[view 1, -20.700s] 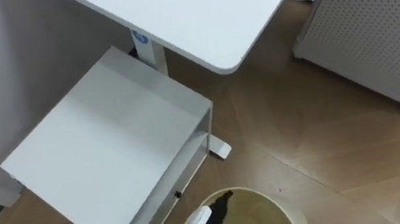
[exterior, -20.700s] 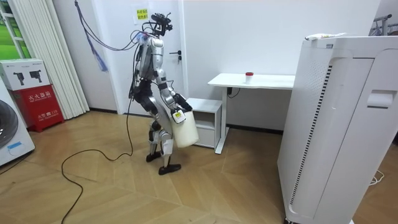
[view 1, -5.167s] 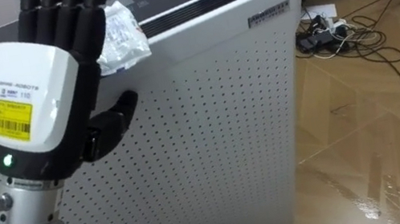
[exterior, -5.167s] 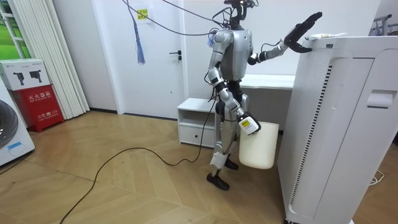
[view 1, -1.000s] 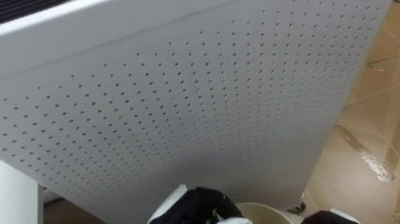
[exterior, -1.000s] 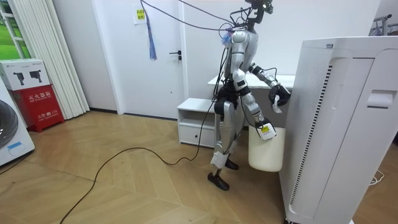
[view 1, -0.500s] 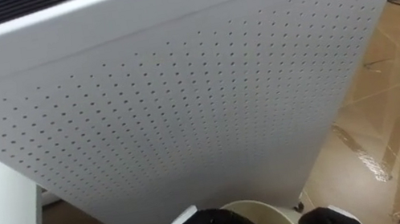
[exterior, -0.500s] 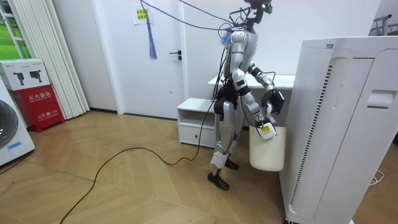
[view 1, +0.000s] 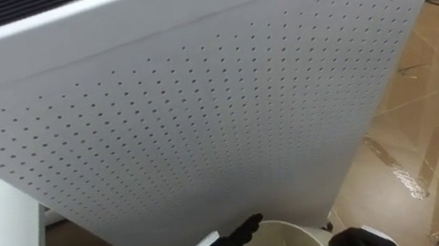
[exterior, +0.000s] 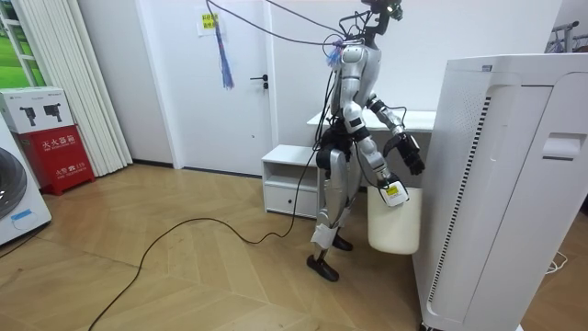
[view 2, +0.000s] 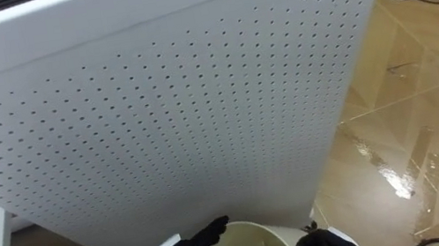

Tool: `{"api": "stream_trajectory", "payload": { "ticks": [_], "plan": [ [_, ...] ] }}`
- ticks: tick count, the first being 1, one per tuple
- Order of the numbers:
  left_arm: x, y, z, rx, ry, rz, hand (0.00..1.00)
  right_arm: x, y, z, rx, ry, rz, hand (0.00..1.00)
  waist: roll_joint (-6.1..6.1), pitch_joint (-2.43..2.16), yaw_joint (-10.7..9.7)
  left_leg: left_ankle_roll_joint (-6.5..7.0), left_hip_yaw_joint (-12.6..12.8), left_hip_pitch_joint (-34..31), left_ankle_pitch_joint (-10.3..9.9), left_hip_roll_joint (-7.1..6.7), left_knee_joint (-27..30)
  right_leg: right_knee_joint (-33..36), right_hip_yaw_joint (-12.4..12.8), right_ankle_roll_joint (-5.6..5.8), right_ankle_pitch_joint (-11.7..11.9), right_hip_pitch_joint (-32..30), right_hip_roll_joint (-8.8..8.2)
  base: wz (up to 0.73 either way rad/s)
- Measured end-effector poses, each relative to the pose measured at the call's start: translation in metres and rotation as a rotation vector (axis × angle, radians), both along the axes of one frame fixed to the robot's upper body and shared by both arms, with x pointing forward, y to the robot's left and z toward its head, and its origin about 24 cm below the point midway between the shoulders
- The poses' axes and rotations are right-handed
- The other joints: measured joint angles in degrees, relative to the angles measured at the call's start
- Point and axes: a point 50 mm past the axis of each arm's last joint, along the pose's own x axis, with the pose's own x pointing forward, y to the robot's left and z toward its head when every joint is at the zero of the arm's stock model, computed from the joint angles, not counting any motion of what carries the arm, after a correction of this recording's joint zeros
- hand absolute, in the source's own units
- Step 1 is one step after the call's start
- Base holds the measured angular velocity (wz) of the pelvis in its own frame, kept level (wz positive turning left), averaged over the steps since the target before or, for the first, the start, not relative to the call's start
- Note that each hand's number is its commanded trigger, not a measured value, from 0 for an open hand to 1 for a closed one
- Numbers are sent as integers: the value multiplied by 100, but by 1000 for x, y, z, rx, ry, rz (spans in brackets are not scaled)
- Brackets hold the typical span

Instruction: Pick garbage

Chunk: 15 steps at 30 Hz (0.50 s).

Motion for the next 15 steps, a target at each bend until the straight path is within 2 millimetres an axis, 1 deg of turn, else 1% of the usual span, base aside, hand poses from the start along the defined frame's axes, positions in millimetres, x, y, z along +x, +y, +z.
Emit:
{"api": "stream_trajectory", "payload": {
  "ticks": [5,7,9,11,13,14,15],
  "plan": [
    [0,-1,0,-20,3,6,0,-4,-1,-3,2,13,-4,100,-7,-4,-10,0,2,1,0,4,2,0,-1,0,0,2,2,0],
    [0,-2,1,-58,14,21,0,-7,-1,-5,4,23,-7,100,-22,-14,1,0,77,11,0,10,-1,1,10,0,0,1,0,-5],
    [-1,-2,0,-62,18,28,0,-11,-2,-7,6,33,-9,100,-36,-24,-7,0,80,21,0,10,-1,1,5,0,0,3,0,-2],
    [-3,-1,-2,-84,37,45,0,-15,-3,-10,7,45,-14,100,-54,-37,-19,0,81,34,0,11,-1,1,-45,1,1,19,-5,0],
    [-7,2,-6,-119,69,78,0,-25,-5,-15,5,71,-22,100,-94,-69,-25,0,81,74,0,12,-5,-2,-49,1,1,59,-3,0],
    [-9,4,-8,-123,79,89,0,-28,-6,-17,2,80,-20,100,-102,-74,-37,0,81,102,0,12,-8,-10,-47,1,1,91,-2,0],
    [-16,8,-13,-120,101,107,0,-38,-7,-22,-8,105,-13,100,-119,-90,-71,0,87,169,0,11,-9,-19,-49,1,1,169,-2,4]
  ]
}}
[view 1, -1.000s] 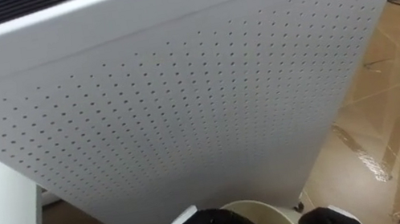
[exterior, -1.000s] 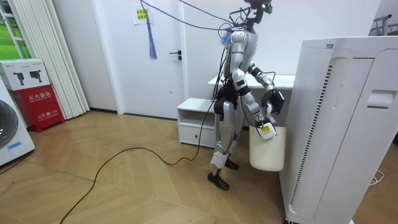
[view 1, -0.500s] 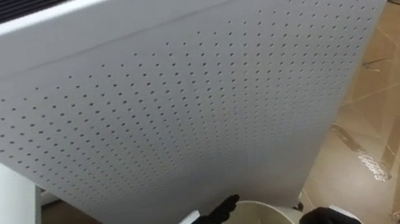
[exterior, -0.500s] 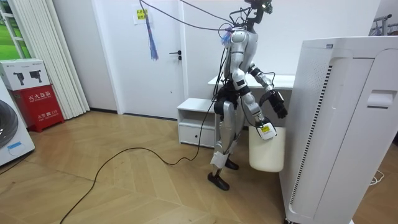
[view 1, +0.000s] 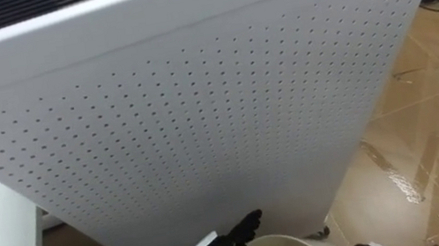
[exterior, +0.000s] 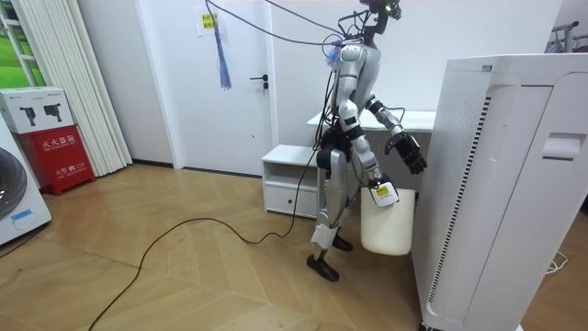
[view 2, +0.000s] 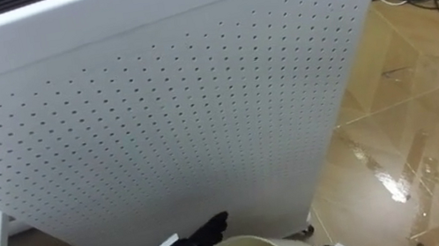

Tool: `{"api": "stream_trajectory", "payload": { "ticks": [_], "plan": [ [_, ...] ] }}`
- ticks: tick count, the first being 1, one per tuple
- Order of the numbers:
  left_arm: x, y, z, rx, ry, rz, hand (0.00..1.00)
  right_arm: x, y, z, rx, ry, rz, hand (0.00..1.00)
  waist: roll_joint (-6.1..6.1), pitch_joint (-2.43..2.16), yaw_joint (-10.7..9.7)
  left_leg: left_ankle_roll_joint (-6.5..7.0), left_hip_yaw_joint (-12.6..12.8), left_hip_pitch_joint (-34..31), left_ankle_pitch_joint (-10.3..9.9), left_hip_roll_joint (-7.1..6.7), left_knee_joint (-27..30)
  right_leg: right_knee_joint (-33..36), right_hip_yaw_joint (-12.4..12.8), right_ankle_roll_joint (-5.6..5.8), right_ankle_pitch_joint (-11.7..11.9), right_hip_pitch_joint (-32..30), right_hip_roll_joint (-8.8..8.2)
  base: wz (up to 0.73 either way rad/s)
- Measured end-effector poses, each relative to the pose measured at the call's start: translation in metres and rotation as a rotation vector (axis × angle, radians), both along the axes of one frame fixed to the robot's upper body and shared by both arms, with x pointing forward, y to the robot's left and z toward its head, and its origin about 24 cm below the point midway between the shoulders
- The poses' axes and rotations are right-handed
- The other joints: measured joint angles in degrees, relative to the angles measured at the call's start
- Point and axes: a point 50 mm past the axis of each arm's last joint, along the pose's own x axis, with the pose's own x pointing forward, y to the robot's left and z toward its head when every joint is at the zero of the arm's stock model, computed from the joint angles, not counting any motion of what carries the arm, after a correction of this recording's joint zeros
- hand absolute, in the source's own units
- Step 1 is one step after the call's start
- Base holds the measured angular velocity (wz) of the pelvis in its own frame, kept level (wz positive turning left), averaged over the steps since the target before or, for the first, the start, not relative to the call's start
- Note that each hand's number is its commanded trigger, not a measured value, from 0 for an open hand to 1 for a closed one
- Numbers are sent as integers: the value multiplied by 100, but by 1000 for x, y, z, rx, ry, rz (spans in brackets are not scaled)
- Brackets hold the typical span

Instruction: Pick garbage

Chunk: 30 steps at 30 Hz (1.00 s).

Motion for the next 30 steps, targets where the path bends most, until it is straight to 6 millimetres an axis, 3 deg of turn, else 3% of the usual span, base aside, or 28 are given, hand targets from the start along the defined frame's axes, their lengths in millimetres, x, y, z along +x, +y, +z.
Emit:
{"api": "stream_trajectory", "payload": {
  "ticks": [3,11,13,22,30],
  "plan": [
    [-20,9,-14,15,73,29,0,-24,-5,-11,4,65,-7,100,-32,-39,-80,0,37,249,0,-2,-64,-18,-13,1,-1,210,3,-6],
    [-65,36,-50,63,256,183,0,-74,-20,-28,16,166,-120,100,-91,-81,-88,-3,148,827,-3,4,-297,-150,79,5,5,700,68,-7],
    [-81,46,-65,96,337,233,0,-87,-22,-33,20,202,-146,100,-121,-125,-86,-13,153,968,1,24,-328,-206,72,0,10,840,90,0],
    [-124,69,-92,180,504,382,0,-111,-31,-39,23,236,-259,100,-126,-115,-107,-19,157,1241,2,27,-471,-339,87,-2,16,1099,114,-1],
    [-148,82,-107,188,622,539,0,-126,-37,-42,42,251,-391,100,-108,-78,-135,-83,243,1473,-60,77,-532,-422,230,-21,-15,1274,190,-9]
  ]
}}
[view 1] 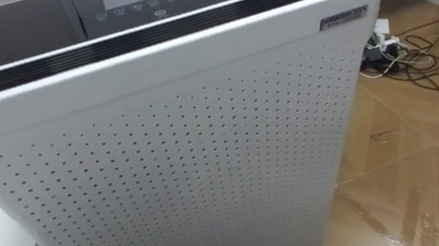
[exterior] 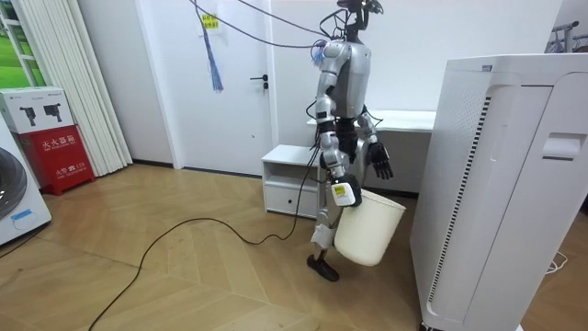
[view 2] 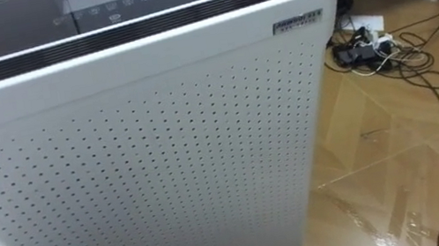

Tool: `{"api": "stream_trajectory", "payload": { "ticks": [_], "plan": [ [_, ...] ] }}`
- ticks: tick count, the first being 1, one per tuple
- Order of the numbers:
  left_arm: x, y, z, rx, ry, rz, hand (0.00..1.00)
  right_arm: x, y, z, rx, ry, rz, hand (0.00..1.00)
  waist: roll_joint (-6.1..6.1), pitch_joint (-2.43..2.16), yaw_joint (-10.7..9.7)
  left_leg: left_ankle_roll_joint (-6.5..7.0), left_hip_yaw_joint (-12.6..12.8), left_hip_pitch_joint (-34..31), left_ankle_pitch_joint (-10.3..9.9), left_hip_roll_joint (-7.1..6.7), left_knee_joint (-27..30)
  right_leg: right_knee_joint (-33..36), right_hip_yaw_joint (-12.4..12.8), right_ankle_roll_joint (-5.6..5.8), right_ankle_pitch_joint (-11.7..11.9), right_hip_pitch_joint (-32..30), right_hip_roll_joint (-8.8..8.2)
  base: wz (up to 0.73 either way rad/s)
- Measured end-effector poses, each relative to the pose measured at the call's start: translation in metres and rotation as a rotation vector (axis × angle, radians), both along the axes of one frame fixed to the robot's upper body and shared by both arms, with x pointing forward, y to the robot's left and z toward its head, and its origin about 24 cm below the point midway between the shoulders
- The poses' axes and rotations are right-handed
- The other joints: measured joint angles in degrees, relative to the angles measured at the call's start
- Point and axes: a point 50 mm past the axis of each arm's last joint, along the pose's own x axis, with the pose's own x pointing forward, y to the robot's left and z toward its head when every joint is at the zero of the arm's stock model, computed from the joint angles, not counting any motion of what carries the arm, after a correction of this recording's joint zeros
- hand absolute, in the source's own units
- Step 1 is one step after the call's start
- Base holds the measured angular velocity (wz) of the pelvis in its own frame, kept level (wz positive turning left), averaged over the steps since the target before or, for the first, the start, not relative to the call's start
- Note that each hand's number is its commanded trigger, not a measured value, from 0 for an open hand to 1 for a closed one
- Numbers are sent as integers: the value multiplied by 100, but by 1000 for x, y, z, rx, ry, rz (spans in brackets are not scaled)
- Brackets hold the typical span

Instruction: Pick garbage

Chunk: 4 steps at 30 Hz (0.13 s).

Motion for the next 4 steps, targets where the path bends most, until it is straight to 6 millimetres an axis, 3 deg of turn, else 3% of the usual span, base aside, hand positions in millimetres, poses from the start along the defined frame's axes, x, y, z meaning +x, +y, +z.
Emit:
{"api": "stream_trajectory", "payload": {
  "ticks": [4],
  "plan": [
    [-13,1,-9,-9,74,122,0,-14,-2,-5,24,44,-121,100,14,-9,-88,-8,16,83,-5,14,-58,-73,54,-6,-9,50,31,-3]
  ]
}}
